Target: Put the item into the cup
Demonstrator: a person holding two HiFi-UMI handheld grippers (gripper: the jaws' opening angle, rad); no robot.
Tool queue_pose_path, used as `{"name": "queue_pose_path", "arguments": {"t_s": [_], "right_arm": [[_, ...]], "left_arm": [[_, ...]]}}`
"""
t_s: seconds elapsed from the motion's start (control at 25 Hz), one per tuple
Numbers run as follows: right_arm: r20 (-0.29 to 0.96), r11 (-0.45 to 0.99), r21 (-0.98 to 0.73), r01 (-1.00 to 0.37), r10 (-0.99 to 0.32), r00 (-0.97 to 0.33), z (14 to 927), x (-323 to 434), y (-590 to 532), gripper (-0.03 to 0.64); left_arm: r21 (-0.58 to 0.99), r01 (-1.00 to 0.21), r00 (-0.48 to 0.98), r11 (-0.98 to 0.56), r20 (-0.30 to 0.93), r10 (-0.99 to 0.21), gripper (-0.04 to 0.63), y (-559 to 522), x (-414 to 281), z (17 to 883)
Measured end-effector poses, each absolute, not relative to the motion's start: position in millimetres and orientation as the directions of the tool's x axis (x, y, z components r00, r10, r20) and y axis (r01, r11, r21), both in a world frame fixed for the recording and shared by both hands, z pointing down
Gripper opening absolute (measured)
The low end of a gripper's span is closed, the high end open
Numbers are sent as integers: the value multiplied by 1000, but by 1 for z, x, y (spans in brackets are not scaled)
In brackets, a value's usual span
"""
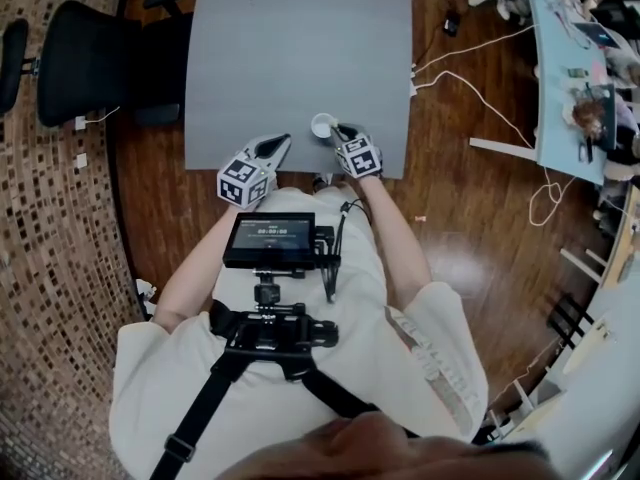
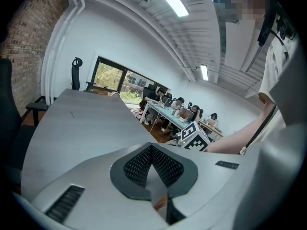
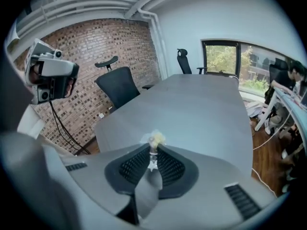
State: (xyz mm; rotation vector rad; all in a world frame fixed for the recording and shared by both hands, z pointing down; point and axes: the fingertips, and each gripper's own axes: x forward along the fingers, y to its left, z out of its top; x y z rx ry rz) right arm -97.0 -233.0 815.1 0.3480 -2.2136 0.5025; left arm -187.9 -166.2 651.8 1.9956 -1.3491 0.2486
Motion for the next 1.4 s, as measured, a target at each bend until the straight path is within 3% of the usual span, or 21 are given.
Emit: {"name": "queue_pose_path", "arguments": {"t_s": [0.32, 0.76, 0.92, 1.4], "right_arm": [[855, 885, -236, -401, -8, -519, 846, -125, -215, 57], [920, 926, -105, -363, -49, -389, 873, -122, -220, 113], [909, 927, -98, -362, -64, -411, 868, -123, -220, 195], [763, 861, -169, -479, -194, -617, 790, -105, -234, 195]], "left_arm": [[450, -868, 443, -211, 507, -739, -5, -161, -210, 657], [452, -872, 427, -188, 514, -744, -5, -159, -213, 656], [453, -872, 425, -184, 515, -745, -6, -158, -214, 656], [457, -865, 446, -208, 509, -736, -6, -160, -208, 656]]}}
